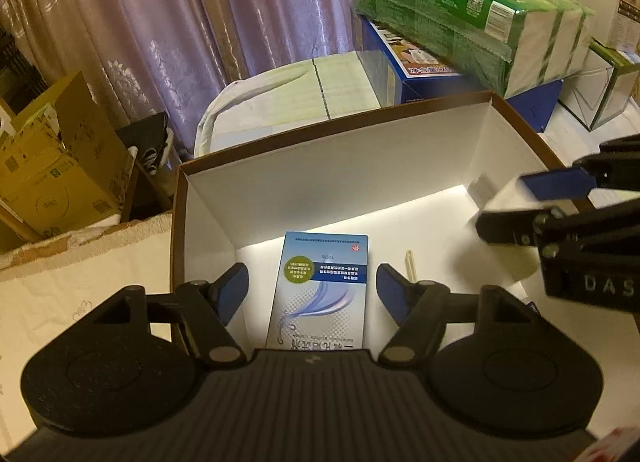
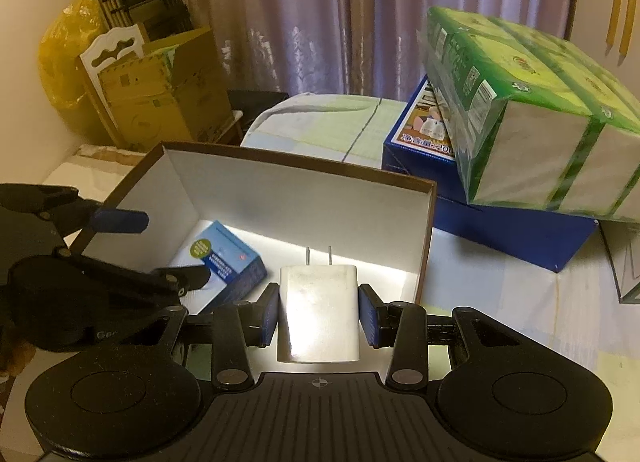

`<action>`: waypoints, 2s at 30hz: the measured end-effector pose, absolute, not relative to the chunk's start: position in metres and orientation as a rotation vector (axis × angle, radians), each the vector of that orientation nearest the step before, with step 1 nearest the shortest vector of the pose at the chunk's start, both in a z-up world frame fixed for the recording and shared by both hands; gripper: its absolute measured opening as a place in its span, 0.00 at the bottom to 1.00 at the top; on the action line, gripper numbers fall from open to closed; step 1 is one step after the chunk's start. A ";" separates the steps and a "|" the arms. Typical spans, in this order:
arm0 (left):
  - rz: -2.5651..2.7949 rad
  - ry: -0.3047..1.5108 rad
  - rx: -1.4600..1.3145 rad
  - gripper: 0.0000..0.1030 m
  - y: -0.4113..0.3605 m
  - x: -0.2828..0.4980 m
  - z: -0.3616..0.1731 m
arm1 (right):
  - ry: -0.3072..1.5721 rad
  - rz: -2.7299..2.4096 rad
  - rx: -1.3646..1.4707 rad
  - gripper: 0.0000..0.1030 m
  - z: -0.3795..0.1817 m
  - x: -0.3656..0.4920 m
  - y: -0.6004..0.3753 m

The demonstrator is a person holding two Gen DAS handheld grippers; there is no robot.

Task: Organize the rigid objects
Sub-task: 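Lower the medicine box into the shoebox and open the left gripper while the right releases the plug, then withdraw both open grippers from the shoebox back over the mat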

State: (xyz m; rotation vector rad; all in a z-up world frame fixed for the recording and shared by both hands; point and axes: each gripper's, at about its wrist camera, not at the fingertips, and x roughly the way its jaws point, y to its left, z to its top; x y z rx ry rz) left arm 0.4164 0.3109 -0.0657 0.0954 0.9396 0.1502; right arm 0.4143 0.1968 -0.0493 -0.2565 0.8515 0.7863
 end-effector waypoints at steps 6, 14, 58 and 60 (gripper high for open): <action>0.150 0.942 0.072 0.65 0.315 0.412 -0.063 | 0.803 0.807 -0.240 0.38 -0.040 0.417 0.199; 0.141 0.934 0.043 0.65 0.314 0.397 -0.055 | 0.807 0.833 -0.263 0.44 -0.038 0.410 0.191; 0.212 0.846 -0.069 0.65 0.237 0.228 0.018 | 0.788 0.858 -0.108 0.73 0.008 0.279 0.073; 0.219 0.841 -0.074 0.65 0.230 0.219 0.018 | 0.787 0.859 -0.108 0.73 0.009 0.271 0.065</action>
